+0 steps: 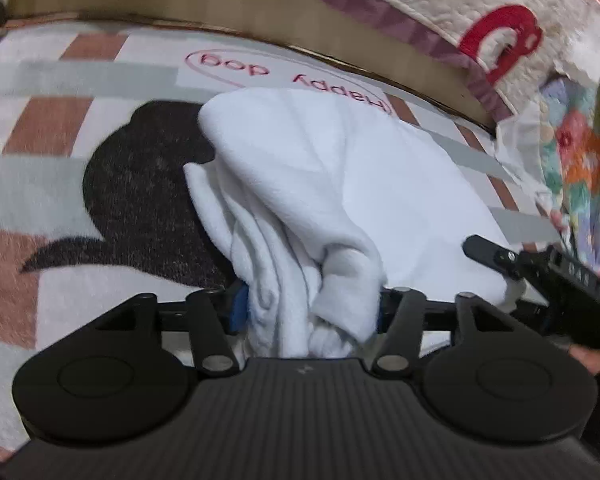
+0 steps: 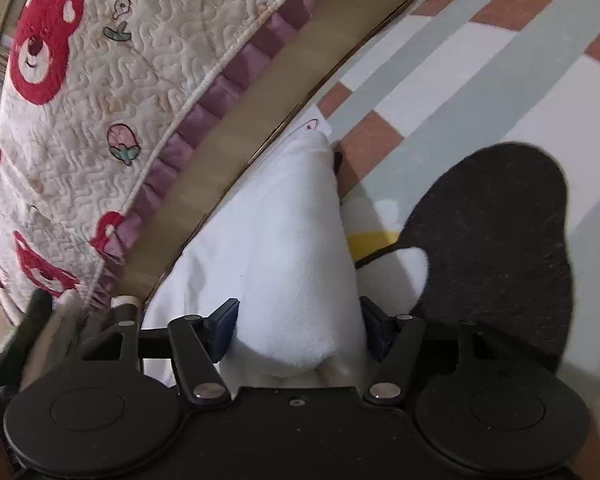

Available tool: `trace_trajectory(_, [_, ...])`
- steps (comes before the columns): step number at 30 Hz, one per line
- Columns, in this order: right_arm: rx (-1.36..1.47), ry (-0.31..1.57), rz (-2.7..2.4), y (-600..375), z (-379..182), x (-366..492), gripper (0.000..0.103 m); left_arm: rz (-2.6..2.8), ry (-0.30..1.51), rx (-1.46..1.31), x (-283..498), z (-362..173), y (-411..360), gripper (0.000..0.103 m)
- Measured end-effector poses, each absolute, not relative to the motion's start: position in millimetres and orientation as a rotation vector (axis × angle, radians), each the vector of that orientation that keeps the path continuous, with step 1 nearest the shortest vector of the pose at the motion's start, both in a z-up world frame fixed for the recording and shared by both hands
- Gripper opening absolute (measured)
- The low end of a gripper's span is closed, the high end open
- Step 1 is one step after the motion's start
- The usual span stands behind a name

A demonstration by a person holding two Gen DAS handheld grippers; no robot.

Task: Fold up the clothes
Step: 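Pinch the folded white shirt with the left gripper while the right gripper pinches it, then lift the folded shirt with both grippers and carry it to the clothes stack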

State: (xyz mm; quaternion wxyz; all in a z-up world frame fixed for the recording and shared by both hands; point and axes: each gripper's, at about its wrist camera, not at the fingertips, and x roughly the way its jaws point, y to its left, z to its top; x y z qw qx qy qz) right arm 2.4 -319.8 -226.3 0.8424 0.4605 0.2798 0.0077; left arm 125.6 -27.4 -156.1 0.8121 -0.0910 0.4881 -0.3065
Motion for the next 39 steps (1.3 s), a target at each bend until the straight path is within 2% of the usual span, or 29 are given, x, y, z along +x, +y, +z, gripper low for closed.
trace_trajectory(3, [0.907, 0.556, 0.056, -314, -219, 1, 0.053, -0.66, 1.017, -0.185, 122, -152, -29, 0.038])
trace_trajectory(6, [0.763, 0.492, 0.089, -301, -198, 1, 0.048, -0.658, 0.935, -0.063, 106, -136, -40, 0.035])
trace_trajectory(10, [0.462, 0.407, 0.092, -269, -165, 5, 0.047, -0.633, 0.88, 0.015, 89, -119, -49, 0.034])
trace_trajectory(15, [0.423, 0.355, 0.111, -262, -149, 0, 0.047, -0.629, 0.822, -0.014, 81, -96, -32, 0.034])
trace_trajectory(20, [0.392, 0.283, 0.138, -250, -118, -13, 0.047, -0.648, 0.698, -0.021, 64, -63, -14, 0.034])
trace_trajectory(25, [0.346, 0.23, 0.15, -232, -83, -26, 0.047, -0.677, 0.63, -0.14, 58, -43, 18, 0.034])
trace_trajectory(32, [0.285, 0.164, 0.195, -185, -28, -7, 0.047, -0.674, 0.53, -0.196, 55, -17, 65, 0.034])
trace_trajectory(37, [0.241, 0.116, 0.228, -150, 12, 7, 0.047, -0.671, 0.418, -0.265, 62, 30, 126, 0.034])
trace_trajectory(39, [0.305, 0.108, 0.276, -139, 30, 21, 0.047, -0.641, 0.374, -0.241, 65, 53, 145, 0.034])
